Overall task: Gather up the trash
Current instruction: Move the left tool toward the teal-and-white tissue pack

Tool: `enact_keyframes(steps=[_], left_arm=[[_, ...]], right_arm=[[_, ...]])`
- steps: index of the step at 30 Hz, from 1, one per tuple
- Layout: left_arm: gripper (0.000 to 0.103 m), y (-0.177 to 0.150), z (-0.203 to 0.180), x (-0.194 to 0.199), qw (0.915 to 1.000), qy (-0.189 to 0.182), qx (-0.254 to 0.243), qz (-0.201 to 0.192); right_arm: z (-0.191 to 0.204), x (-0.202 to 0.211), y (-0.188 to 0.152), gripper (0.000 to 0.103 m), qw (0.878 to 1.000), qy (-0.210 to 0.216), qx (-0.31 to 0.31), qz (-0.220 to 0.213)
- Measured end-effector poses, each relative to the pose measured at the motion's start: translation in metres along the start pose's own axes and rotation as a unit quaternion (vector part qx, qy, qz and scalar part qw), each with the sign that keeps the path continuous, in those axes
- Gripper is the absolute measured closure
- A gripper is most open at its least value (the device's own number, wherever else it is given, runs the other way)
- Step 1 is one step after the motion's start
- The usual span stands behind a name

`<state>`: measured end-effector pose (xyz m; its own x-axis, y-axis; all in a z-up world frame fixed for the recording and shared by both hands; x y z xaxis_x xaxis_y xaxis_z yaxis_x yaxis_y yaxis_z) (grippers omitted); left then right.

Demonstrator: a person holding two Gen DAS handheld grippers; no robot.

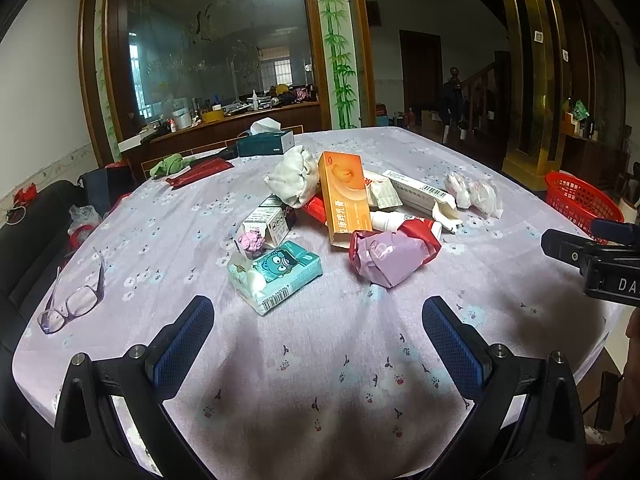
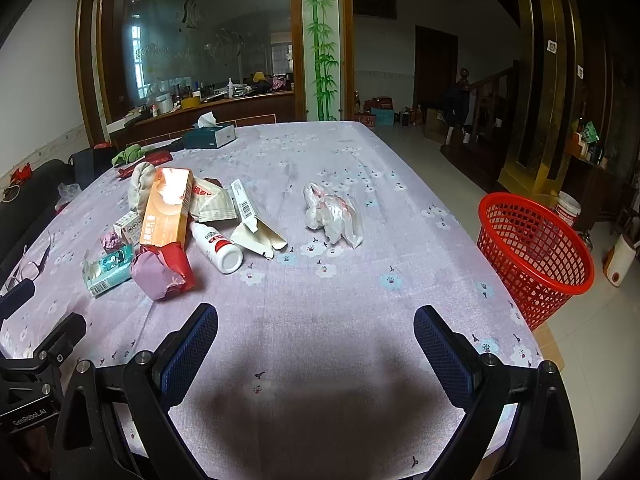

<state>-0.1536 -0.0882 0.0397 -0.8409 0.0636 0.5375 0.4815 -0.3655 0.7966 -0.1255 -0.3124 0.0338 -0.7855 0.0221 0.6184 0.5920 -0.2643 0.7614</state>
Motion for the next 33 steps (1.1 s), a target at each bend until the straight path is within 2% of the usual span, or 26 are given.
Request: enact_keyframes(steps=[10,14,16,20,26,28,32,33], left_arm=[[0.0,0.0,0.003,-0.003,1.0,-0.005,-0.003,0.004],[0.0,0.0,0.028,-0.012,0.9994,-0.018,0.001,0.031],[0.0,0.0,0.045,-0.018,0.9989,-0.021,0.011,0.041],[0.0,-0.002,0.068,-0.038,0.997,-0.039,0.019,0.064],[0.001,0.003,0.062,-0.073,0.9925,-0.076,-0.022,0.093],[0.001,0.005,0.059,-0.083,0.9898,-0.099,-0.029,0.098],[0.002,0.006,0.059,-0.106,0.9873,-0.099,-0.032,0.12],[0.007,0.007,0.059,-0.111,0.9864,-0.102,-0.032,0.125]], right_arm=[[-0.002,-0.001,0.001,0.003,1.0,0.005,-0.005,0.006],[-0.006,-0.001,0.008,0.003,1.0,0.022,-0.007,0.01],[-0.009,-0.001,0.012,0.006,0.999,0.032,-0.007,0.012],[-0.013,-0.003,0.021,0.011,0.999,0.05,-0.012,0.019],[-0.017,-0.014,0.032,0.012,0.997,0.067,-0.018,0.047],[-0.016,-0.017,0.033,0.012,0.995,0.078,-0.02,0.06],[-0.012,-0.026,0.033,0.012,0.99,0.105,-0.034,0.086],[-0.011,-0.027,0.032,0.012,0.99,0.108,-0.034,0.088]])
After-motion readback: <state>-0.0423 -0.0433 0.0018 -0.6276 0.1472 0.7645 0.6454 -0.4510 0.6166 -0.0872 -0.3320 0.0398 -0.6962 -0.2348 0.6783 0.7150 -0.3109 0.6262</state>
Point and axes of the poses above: each gripper's, at about its wrist camera, not at the fingertips, and x roughly against the way its jaws point, z to its left, y to its top, the point moved 3 cm from there along -x, roughly the way its jaws point, and after that the axes turned 13 degrees about -x, right-handed, at the moved point
